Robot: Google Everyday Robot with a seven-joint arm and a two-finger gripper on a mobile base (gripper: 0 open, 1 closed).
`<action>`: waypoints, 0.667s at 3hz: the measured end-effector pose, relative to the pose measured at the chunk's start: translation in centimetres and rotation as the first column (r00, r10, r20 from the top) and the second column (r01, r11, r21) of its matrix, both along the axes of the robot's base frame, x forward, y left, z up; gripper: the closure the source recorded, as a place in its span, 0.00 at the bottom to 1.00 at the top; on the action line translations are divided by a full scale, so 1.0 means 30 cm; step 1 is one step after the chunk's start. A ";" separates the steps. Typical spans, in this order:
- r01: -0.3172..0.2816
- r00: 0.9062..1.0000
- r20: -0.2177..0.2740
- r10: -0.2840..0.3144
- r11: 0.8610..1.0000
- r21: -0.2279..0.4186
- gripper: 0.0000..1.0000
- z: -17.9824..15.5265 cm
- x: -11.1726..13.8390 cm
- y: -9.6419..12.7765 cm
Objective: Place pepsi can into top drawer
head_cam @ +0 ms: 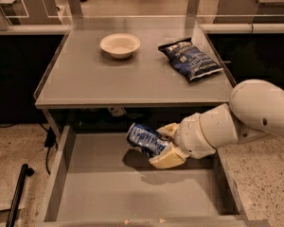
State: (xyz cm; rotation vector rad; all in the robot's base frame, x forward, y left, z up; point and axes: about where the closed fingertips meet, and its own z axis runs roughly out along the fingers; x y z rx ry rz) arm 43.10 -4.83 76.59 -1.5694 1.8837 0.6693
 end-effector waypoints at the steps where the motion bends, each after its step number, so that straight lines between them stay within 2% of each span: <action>1: -0.001 0.999 -0.033 0.000 1.000 -0.026 1.00 -0.120 0.015 -0.003; 2: 0.004 0.998 -0.066 -0.008 0.998 -0.060 1.00 -0.226 0.042 -0.008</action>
Offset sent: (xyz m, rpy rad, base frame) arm 0.0260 -0.0075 -0.1125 -0.1093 0.1157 -0.0237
